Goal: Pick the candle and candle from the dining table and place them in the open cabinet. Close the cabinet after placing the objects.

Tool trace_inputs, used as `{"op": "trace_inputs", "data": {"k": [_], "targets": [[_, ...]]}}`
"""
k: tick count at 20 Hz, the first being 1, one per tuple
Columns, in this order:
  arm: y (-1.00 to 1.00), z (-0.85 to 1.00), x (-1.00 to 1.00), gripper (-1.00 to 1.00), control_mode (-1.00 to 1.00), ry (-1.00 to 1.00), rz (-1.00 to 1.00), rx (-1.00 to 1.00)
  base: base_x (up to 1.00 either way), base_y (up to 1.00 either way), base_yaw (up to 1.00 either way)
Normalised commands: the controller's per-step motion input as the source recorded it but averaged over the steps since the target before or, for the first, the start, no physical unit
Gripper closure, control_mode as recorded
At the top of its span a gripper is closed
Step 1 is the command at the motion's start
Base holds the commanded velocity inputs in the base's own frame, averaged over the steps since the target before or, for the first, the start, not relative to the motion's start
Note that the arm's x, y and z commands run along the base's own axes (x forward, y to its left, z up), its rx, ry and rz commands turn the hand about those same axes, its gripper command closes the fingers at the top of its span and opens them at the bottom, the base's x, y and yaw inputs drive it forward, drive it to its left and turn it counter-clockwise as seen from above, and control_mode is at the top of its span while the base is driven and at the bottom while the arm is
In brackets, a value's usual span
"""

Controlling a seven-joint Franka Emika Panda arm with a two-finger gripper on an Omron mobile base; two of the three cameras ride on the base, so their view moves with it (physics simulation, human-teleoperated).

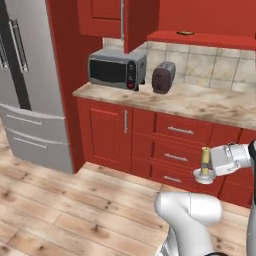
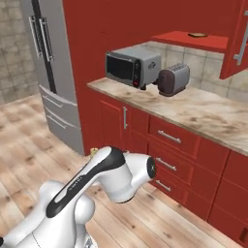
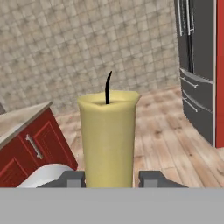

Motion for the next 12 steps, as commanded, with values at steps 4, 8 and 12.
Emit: {"op": "trace_inputs", "data": {"k": [4, 8, 12], "targets": [[0.0, 0.0, 0.0, 1.0, 1.0, 0.0, 0.0, 0.0, 0.53, 0.14, -0.31], [0.0, 0.0, 0.0, 1.0, 1.0, 0.0, 0.0, 0.0, 0.54, 0.14, -0.31], [0.0, 0.0, 0.0, 1.0, 1.0, 0.0, 0.0, 0.0, 0.55, 0.14, -0.28]]}}
